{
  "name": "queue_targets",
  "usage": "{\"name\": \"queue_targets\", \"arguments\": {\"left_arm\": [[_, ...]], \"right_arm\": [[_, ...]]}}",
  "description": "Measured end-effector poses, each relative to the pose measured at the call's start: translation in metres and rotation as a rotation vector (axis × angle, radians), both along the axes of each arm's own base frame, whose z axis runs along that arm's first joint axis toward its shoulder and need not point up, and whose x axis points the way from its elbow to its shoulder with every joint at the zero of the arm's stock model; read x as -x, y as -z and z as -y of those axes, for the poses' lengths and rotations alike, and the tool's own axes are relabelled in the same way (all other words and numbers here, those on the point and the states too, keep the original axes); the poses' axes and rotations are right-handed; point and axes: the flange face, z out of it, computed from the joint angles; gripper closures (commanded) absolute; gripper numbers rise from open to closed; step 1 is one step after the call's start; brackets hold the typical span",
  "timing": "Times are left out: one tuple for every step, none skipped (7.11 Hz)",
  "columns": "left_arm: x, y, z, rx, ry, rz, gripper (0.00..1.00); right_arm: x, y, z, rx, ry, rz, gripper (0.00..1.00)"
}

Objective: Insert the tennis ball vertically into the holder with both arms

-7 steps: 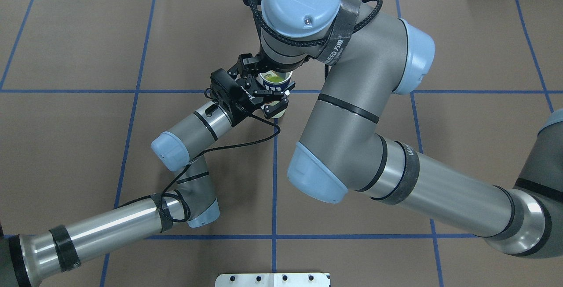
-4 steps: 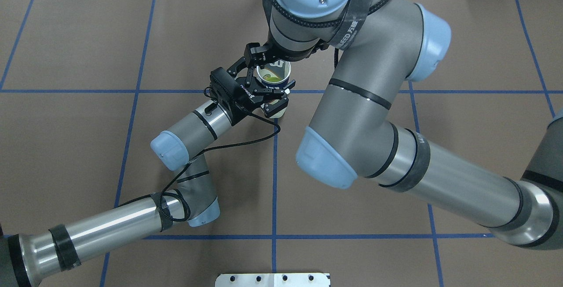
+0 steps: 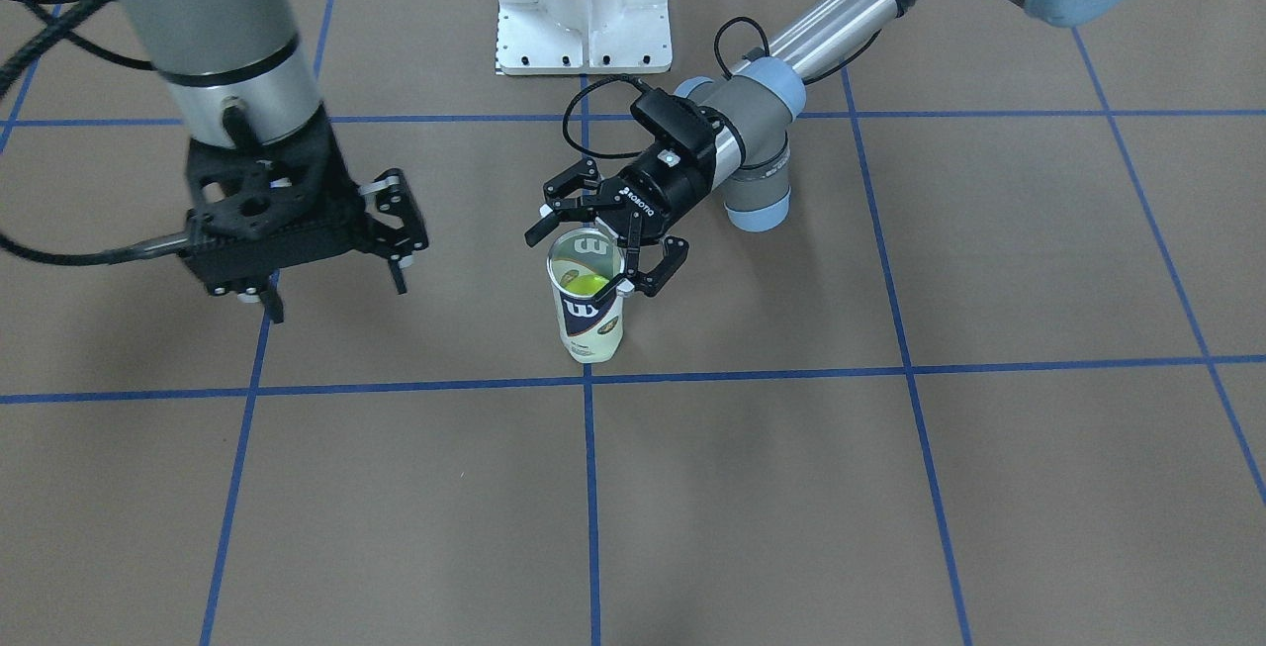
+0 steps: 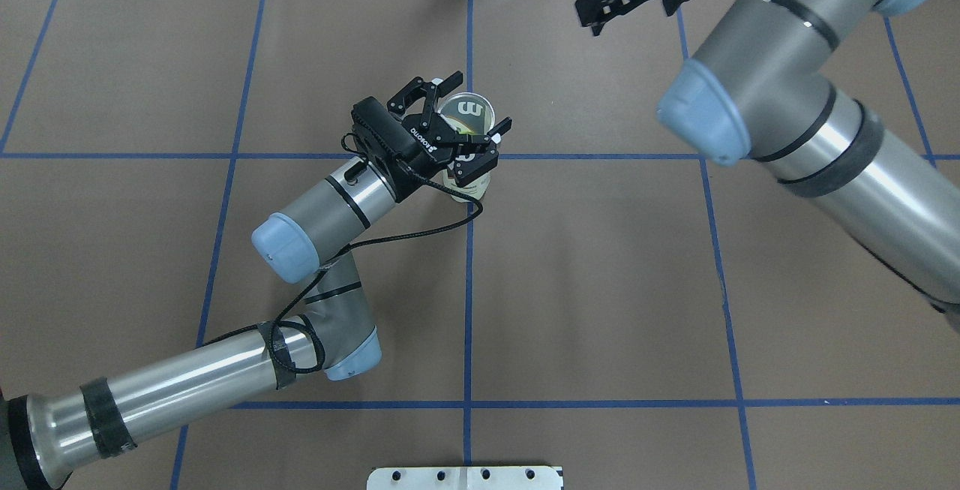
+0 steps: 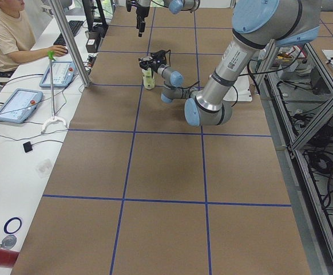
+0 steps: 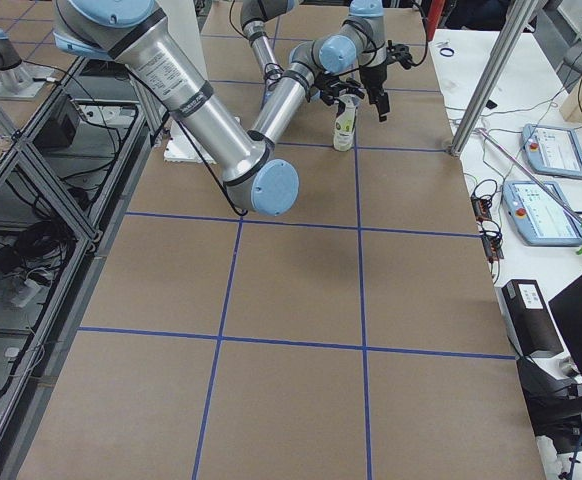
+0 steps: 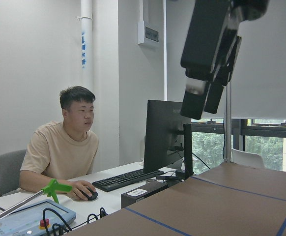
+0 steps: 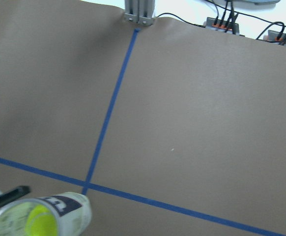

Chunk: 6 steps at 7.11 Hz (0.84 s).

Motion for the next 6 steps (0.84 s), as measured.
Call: {"name": "queue_targets", "arguments": {"left_arm": [[0.009, 0.003, 0.004, -0.006, 0.01, -0.01, 0.01], [0.022, -0.003, 0.011, -0.008, 0.025, -0.007, 0.01], [0.043, -0.019, 0.022, -0.013, 0.037, 0.012, 0.01], [0.067, -0.04, 0.035, -0.024, 0.037, 0.046, 0.01], [0.093, -0.064, 0.048, -0.034, 0.035, 0.088, 0.01], [0.118, -0.086, 0.061, -0.037, 0.033, 0.13, 0.01]], "right_arm": [[-0.043, -0.042, 0.018, 0.0, 0.022, -0.039, 0.01], [-0.086, -0.092, 0.032, 0.02, 0.036, -0.047, 0.01], [-0.134, -0.16, 0.042, 0.044, 0.047, -0.02, 0.01], [-0.179, -0.231, 0.044, 0.062, 0.058, 0.003, 0.01], [-0.22, -0.301, 0.033, 0.093, 0.066, 0.0, 0.01], [-0.257, -0.365, 0.009, 0.135, 0.056, -0.014, 0.01]]}}
